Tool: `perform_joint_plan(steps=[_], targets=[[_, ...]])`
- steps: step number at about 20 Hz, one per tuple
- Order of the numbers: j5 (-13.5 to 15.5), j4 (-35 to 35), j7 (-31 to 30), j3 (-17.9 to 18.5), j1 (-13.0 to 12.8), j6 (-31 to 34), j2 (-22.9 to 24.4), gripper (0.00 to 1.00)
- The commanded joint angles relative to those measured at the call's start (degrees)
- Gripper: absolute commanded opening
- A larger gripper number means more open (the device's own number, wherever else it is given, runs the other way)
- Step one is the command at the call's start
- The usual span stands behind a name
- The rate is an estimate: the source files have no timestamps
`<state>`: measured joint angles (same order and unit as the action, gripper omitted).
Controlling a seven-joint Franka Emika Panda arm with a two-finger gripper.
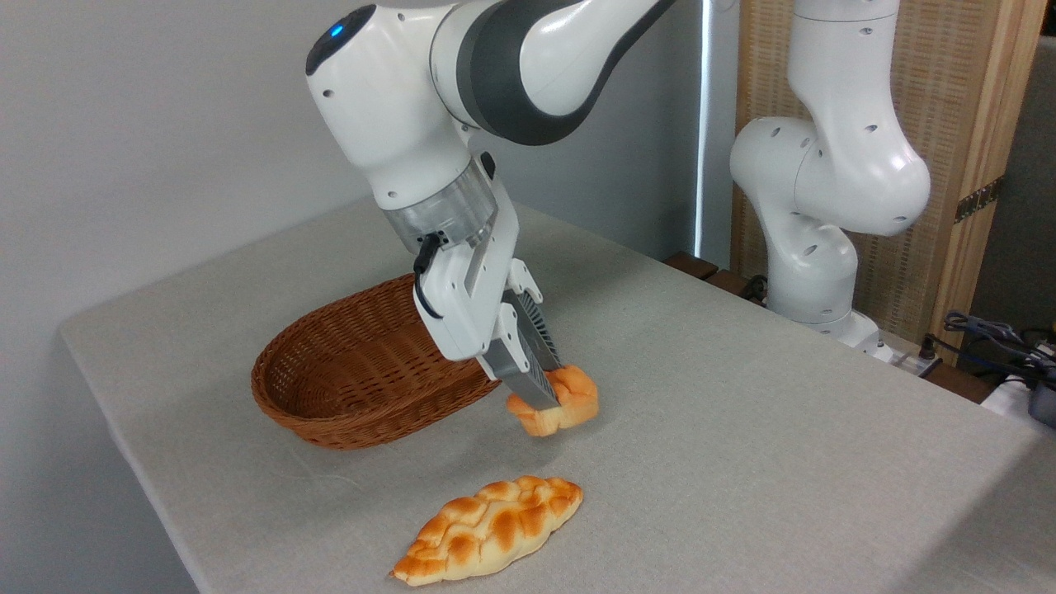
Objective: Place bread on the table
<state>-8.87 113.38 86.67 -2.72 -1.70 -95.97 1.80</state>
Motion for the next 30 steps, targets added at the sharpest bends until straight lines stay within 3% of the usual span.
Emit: perform_joint_plan(steps=[1, 3, 12, 15, 16, 18, 19, 22, 26, 28, 30], targets=[[-3.07, 0.69, 5.24, 0.61, 0.38, 0.61, -0.39, 0.85], [-5.19, 0.70, 7.89, 0.61, 0.47, 0.43, -0.48, 1.00], [-5.10, 0.70, 8.07, 0.61, 0.56, 0.96, -0.39, 1.00], [-3.35, 0.09, 7.20, 0.52, 0.56, 0.61, -0.22, 1.00], [0.05, -0.53, 5.11, 0.52, 0.56, 0.61, 0.22, 1.00], [7.96, -5.17, -5.23, 0.00, 0.56, 0.78, -0.04, 1.00], [9.65, -8.24, -12.07, -0.53, 0.56, 0.87, -1.00, 1.00], [10.10, -15.89, -32.47, -4.04, 0.56, 1.04, -4.87, 1.00], [11.33, -23.72, -51.65, -3.08, -0.32, 1.13, -6.72, 1.00], [11.25, -24.79, -54.15, -2.12, -0.93, 1.04, -6.90, 1.00], [10.63, -24.70, -53.72, 2.60, -4.34, 0.17, -6.29, 1.00]])
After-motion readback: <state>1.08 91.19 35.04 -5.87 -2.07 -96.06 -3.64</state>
